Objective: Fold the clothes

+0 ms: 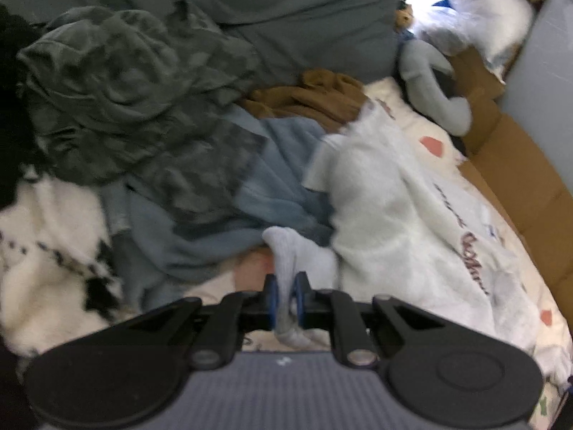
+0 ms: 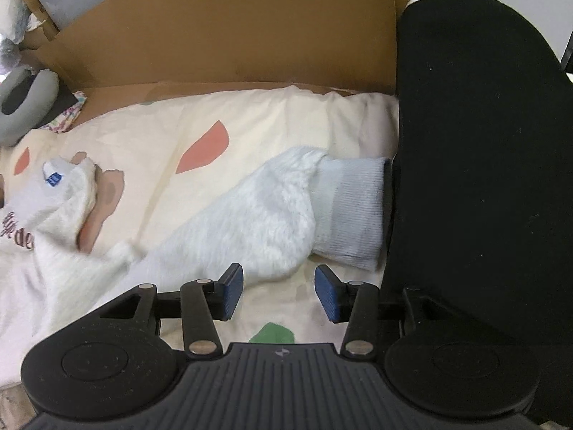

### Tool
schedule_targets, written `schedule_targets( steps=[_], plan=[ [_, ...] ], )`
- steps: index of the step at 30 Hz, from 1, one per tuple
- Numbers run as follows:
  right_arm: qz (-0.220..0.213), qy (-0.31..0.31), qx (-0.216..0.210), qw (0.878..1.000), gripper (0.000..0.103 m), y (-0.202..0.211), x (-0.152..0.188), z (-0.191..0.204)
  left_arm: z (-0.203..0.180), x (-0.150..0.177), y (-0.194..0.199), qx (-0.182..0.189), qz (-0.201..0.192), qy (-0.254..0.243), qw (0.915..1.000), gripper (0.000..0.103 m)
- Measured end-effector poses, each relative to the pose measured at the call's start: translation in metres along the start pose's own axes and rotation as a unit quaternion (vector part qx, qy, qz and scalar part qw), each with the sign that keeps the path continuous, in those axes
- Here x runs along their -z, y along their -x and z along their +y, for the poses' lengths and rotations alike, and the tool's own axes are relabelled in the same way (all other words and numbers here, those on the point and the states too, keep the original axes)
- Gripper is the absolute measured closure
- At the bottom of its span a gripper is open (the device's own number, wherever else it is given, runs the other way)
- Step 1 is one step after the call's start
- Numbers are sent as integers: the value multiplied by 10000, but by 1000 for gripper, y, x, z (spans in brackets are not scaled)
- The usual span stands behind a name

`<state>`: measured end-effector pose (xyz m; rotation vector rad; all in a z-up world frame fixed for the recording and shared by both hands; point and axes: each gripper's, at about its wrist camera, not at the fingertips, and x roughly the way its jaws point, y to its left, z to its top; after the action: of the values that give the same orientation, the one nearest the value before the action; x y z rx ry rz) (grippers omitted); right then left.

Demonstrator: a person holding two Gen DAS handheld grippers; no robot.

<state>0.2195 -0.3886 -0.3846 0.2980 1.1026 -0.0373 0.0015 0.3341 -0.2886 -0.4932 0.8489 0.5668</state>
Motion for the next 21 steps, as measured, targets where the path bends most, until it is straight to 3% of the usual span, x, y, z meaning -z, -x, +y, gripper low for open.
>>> schedule_targets(
  steps=[1,10,16,21],
  plan=[
    [-18,9,27,10000,52,-2,0,1,4,-2,1,-78,-39,0,10000,96],
    [-29,-517,560,9971,49,-26,-4,5,14,-8,-7,-181,-16,-107,9998,96],
    [338,-1502,326,9875,47,-41,8,-1,17,-3,-9,-113,18,-54,9999,96],
    [153,-2025,203,9789,46,-56,12,-14,19,0,-7,-75,92,-29,9999,96]
  ],
)
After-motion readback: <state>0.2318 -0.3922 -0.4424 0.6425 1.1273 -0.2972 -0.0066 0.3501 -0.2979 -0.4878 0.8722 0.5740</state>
